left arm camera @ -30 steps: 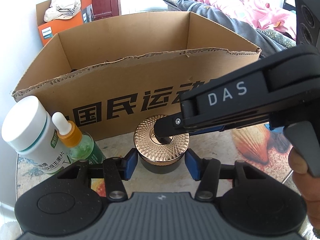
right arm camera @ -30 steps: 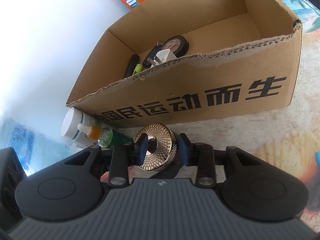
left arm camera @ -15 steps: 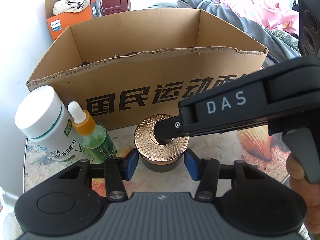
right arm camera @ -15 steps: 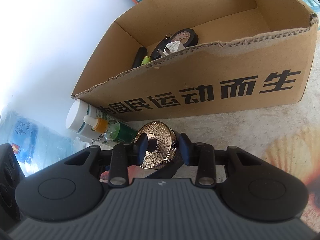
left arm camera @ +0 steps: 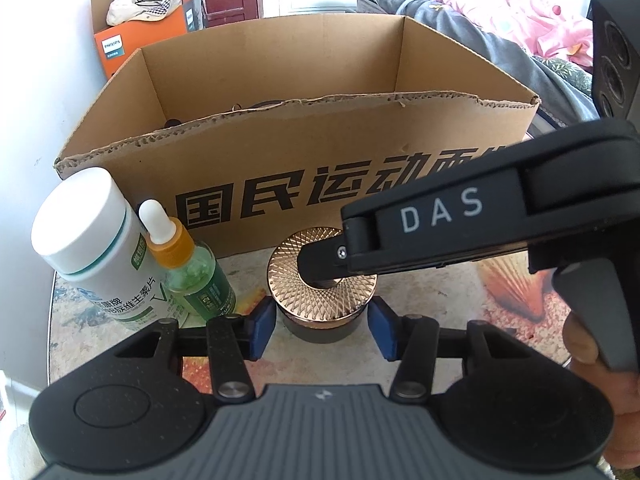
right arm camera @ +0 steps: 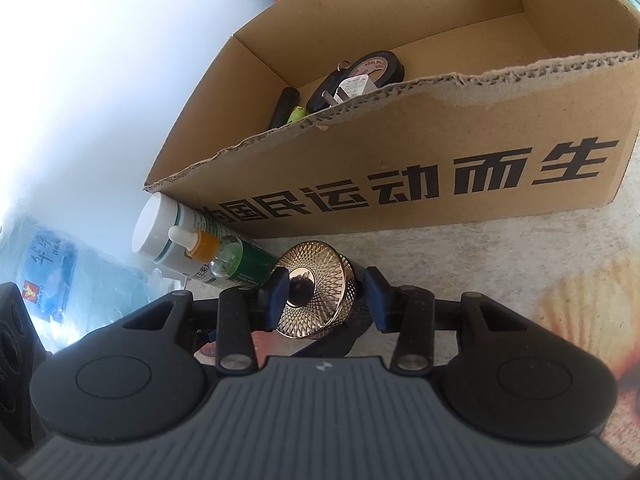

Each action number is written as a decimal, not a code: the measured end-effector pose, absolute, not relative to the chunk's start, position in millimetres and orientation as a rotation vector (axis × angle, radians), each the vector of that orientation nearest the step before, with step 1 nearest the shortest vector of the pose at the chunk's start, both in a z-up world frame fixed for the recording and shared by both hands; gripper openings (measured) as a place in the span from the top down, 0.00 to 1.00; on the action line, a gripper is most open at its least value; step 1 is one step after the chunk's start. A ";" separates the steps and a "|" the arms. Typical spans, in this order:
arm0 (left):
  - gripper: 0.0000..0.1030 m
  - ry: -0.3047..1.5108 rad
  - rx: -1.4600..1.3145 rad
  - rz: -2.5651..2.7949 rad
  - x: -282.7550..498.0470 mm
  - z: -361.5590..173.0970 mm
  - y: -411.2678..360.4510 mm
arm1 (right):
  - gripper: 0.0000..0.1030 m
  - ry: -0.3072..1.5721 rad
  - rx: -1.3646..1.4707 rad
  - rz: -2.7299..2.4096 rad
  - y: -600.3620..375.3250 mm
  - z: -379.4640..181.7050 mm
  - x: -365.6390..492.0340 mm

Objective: Organize rigid objects
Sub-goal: 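Close the right gripper on the rose-gold jar and lift it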

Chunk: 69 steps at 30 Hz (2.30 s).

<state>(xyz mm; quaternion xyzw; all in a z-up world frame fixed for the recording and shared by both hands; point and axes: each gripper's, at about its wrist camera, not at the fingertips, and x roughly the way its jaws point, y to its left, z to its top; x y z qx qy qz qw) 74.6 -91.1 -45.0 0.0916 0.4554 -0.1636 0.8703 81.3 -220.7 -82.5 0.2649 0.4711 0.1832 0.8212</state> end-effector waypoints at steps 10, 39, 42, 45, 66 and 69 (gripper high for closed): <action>0.48 0.941 0.216 -0.335 83.0 -57.1 -100.4 | 0.57 1.001 0.577 0.398 -221.0 -85.9 84.5; 0.48 0.955 0.177 -0.396 91.8 -54.4 -121.4 | 0.58 1.024 0.592 0.327 -247.1 -81.5 77.2; 0.48 0.957 0.174 -0.396 93.5 -54.2 -120.2 | 0.58 1.025 0.594 0.327 -247.2 -81.4 77.4; 0.48 0.955 0.179 -0.395 94.6 -53.7 -120.0 | 0.58 1.024 0.592 0.327 -246.7 -81.4 78.2; 0.50 0.943 0.212 -0.370 85.5 -48.6 -129.1 | 0.58 1.004 0.576 0.345 -242.4 -80.7 75.1; 0.50 0.940 0.215 -0.358 82.4 -46.6 -129.1 | 0.58 1.001 0.578 0.354 -239.6 -81.2 74.5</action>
